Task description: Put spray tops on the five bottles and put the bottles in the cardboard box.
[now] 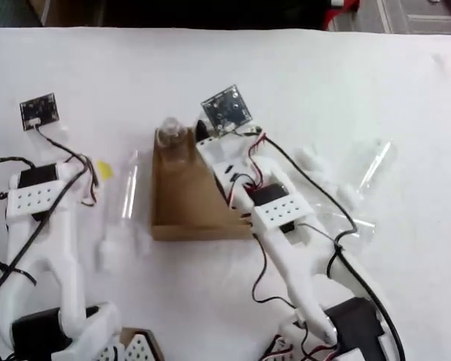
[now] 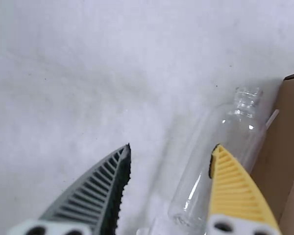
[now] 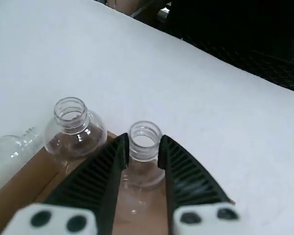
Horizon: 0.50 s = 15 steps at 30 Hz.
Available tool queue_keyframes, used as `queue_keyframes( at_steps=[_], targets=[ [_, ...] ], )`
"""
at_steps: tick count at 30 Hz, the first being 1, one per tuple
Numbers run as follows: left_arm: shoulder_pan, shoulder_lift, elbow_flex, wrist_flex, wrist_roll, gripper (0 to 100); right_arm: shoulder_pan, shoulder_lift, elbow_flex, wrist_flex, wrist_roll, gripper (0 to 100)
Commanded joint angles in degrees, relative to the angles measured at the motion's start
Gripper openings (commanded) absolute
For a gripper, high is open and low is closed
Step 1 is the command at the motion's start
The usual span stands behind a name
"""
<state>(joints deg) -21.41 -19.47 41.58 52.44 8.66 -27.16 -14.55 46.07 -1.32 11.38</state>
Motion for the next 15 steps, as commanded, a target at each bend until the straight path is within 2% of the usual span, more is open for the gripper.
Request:
queue_keyframes(
  at_steps=[1,15],
  targets=[
    [-0.3,-1.9,-0.4,-1.4,0.6,24,0.0,0.0,-1.7,-1.6,0.8,1.6],
    [-0.3,-1.9,-0.4,-1.4,0.6,24,-0.4,0.5,-1.4,-1.6,3.5,1.8]
  ],
)
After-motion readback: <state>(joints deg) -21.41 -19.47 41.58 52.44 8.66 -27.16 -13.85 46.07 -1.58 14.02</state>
